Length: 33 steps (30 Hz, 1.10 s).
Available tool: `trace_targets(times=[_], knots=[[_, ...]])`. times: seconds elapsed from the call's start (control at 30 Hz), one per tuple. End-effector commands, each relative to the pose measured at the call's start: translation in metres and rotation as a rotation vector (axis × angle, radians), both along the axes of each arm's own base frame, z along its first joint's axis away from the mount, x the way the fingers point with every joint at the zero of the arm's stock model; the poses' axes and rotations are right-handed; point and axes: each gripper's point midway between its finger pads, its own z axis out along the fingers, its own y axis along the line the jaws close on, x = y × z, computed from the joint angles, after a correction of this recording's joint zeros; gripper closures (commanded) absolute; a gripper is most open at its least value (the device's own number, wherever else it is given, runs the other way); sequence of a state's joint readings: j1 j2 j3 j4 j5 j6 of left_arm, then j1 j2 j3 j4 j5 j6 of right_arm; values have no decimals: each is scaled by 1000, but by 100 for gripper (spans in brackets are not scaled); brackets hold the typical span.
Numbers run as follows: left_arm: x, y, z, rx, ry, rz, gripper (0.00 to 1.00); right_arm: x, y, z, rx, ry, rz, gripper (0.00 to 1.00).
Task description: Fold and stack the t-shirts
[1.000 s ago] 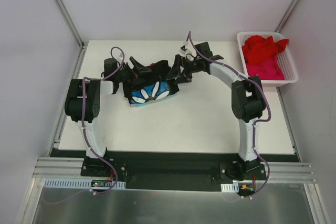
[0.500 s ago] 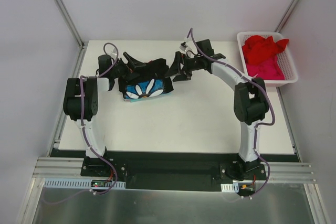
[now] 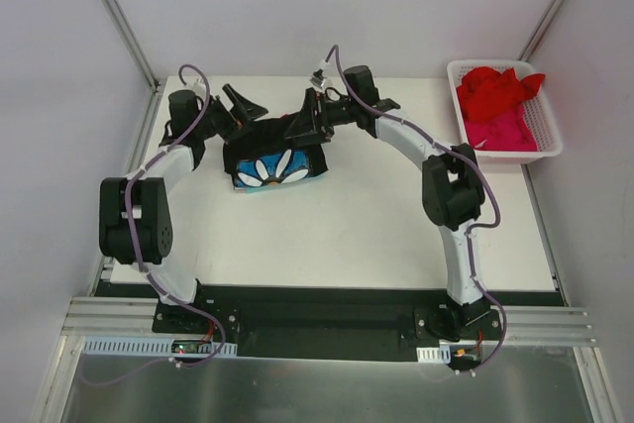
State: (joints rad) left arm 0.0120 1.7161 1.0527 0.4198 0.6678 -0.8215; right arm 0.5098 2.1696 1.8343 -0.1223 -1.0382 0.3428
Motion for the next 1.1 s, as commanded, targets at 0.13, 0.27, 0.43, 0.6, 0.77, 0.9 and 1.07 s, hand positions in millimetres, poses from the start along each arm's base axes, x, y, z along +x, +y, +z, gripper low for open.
trace_targets(times=[0.13, 0.27, 0.43, 0.6, 0.77, 0.9, 1.07], knots=[[-27, 5, 59, 61, -151, 39, 1, 38, 36, 22, 287, -67, 113, 4], [-41, 0, 55, 7, -124, 22, 1, 59, 47, 19, 330, -69, 151, 4], [-65, 1, 47, 4, -123, 37, 1, 80, 37, 3, 324, -81, 106, 4], [-80, -12, 55, -18, -136, -3, 1, 91, 17, -25, 288, -45, 45, 4], [-91, -14, 57, -23, -142, -5, 1, 94, 16, -39, 285, -9, 35, 4], [-98, -15, 57, -22, -133, -13, 1, 98, 16, -31, 300, -26, 37, 4], [-102, -15, 64, -19, -147, -14, 1, 92, 6, 10, 324, -74, 43, 4]])
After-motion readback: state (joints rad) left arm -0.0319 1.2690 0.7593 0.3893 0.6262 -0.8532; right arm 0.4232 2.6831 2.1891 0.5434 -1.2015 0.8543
